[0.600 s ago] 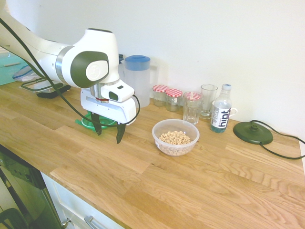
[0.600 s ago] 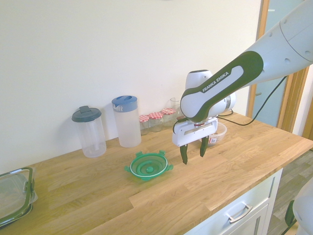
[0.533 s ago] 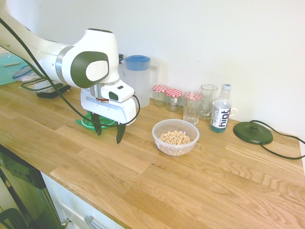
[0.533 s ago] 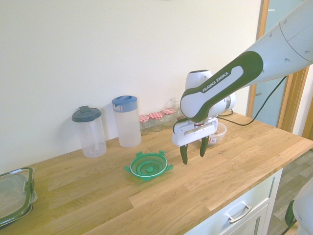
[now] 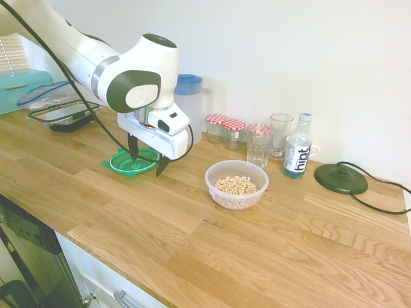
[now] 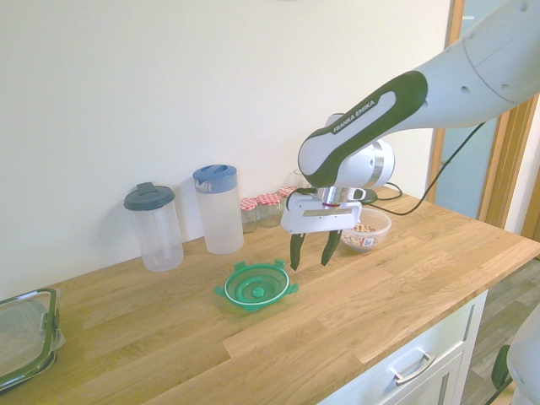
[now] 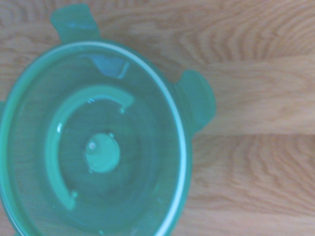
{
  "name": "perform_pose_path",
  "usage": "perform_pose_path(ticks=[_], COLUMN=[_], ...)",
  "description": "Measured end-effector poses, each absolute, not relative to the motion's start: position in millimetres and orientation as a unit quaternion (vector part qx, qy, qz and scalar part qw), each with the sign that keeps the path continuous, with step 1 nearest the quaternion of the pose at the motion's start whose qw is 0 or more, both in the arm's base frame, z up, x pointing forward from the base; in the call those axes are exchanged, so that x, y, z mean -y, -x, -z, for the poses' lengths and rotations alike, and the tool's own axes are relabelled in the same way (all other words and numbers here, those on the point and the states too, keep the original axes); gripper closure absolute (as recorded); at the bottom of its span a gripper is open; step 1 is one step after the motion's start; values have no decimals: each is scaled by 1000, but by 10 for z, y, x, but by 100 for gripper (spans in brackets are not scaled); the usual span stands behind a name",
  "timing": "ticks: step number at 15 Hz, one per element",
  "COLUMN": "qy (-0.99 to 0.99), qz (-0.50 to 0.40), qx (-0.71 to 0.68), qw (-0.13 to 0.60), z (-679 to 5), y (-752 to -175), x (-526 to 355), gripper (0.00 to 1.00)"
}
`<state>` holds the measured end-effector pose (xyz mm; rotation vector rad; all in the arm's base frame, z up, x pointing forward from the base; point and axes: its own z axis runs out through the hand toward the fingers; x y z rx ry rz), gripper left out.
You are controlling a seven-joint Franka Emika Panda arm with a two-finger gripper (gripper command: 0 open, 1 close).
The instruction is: Cover the lid of food container
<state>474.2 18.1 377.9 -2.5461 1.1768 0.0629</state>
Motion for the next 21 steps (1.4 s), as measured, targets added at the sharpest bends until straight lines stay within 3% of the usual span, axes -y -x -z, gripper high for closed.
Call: perform_pose_path(ticks=[7,14,15,21], qy=[870,847,840,811], qz=[-37,-54,-59,-76], qx=[-420,-422,-427,-442], qw=[254,319,330,375], z=[-3392,-3159,-3138,-3026], y=[-5170,-5226,-5219,-5148], x=[-132,-433,-444,-421], gripper=[0,0,100,100])
